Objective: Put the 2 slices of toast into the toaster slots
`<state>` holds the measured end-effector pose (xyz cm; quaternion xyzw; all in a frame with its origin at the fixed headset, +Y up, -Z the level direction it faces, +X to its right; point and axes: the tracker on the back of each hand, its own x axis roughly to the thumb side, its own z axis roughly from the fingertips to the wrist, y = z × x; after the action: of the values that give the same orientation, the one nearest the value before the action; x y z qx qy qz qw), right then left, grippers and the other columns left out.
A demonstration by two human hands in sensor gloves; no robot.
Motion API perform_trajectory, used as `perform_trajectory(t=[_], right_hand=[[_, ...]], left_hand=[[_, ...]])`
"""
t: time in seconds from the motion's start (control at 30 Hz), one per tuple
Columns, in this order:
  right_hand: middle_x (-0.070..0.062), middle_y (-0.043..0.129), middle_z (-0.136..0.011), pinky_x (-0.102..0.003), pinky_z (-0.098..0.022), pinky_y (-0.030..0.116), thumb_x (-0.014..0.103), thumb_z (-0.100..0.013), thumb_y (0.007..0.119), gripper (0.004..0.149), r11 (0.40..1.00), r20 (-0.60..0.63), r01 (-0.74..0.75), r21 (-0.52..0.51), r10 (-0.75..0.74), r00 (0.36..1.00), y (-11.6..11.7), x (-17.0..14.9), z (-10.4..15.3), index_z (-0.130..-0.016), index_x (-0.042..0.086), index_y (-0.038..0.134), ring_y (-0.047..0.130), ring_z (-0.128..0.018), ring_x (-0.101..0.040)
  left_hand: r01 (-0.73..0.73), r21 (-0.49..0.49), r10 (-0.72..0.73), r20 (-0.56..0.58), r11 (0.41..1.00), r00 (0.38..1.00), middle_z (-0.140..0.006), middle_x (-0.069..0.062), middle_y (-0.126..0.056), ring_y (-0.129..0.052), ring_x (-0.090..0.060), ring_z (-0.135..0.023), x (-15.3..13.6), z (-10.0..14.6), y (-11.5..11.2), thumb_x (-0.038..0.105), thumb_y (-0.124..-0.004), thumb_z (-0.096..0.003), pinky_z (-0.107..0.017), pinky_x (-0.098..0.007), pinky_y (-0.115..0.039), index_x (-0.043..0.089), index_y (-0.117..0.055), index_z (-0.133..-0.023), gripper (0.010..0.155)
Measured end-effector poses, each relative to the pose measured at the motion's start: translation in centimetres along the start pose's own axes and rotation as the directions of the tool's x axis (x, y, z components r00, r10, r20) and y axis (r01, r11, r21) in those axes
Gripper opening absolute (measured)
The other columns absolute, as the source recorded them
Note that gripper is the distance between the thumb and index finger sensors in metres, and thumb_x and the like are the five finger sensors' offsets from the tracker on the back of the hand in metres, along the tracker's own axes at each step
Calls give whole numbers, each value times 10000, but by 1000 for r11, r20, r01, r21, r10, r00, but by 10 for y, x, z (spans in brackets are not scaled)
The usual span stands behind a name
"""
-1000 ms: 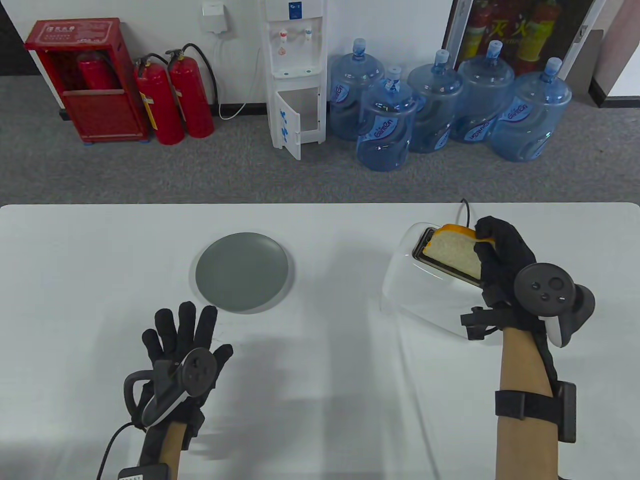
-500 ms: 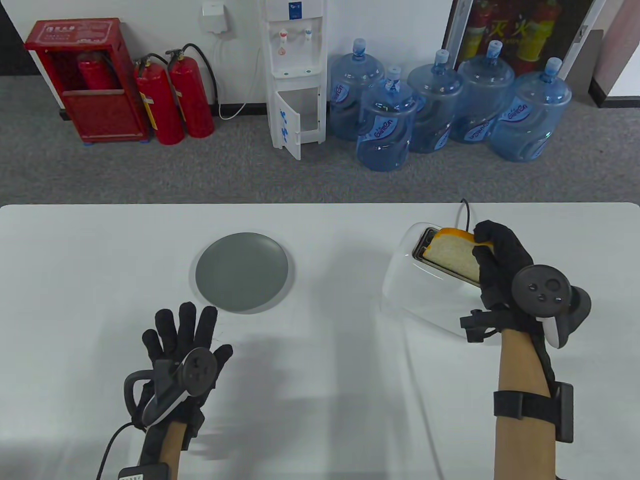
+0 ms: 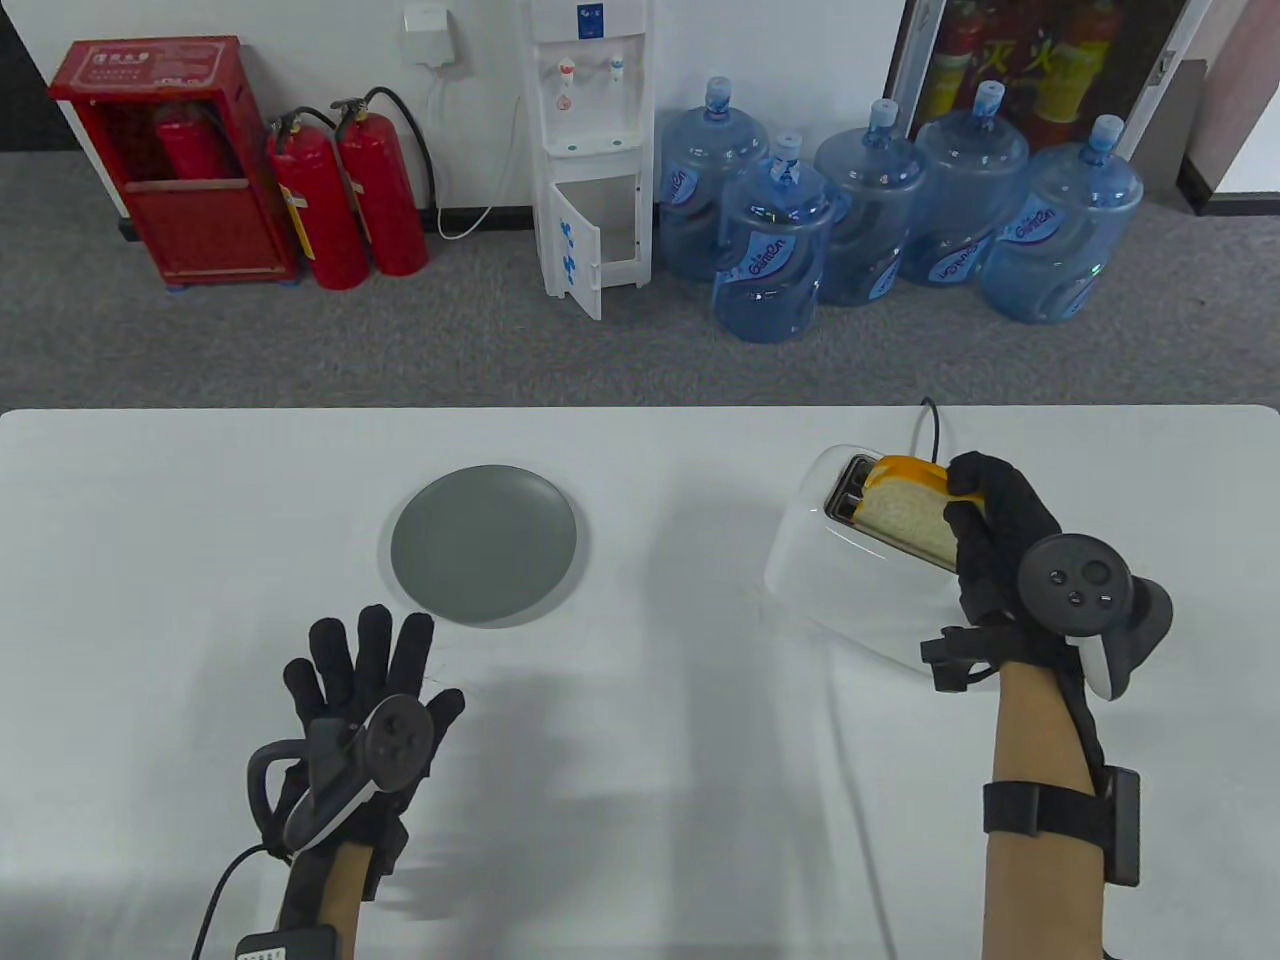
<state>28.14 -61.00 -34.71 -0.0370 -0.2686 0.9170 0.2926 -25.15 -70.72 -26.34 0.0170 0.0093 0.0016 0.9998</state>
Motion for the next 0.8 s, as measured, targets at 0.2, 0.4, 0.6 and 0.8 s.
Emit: perform_trajectory(t=[0.2,0.4,0.6,0.8], right_hand=[[102,815,-1033,-569,-762,714,236,-614,786,455,1000,-3,-2,10,2,1000,5,-1,1,-1028,379,662,947,-920,-240],[108,812,-1037,-563,-762,720,246,-621,792,454,999,-8,-27,21,27,1000,9,-3,1,-1032,381,656,953,-920,-230],[113,812,-1040,-557,-759,727,255,-624,797,456,998,-14,-57,41,58,998,11,-4,2,-1036,385,650,961,-917,-223],[109,816,-1038,-559,-759,726,258,-623,800,456,997,-17,-65,47,66,998,14,-4,3,-1037,382,652,965,-916,-223]], left_hand=[[3,-4,-3,-1,1000,1000,-1279,-48,-215,-151,-476,-1141,0,0,-1,669,-471,-545,-801,-642,-271,397,-249,-1194,737],[1,-5,-1,-1,1000,1000,-1279,-46,-215,-151,-475,-1142,0,0,-1,669,-470,-545,-802,-642,-271,397,-249,-1194,737],[3,-6,-3,-2,1000,1000,-1279,-45,-215,-152,-476,-1142,-1,0,-1,669,-469,-545,-801,-642,-272,396,-248,-1194,738],[1,-6,-1,-1,1000,1000,-1279,-44,-216,-152,-475,-1143,-1,-1,-1,669,-467,-545,-802,-642,-271,399,-248,-1193,736]])
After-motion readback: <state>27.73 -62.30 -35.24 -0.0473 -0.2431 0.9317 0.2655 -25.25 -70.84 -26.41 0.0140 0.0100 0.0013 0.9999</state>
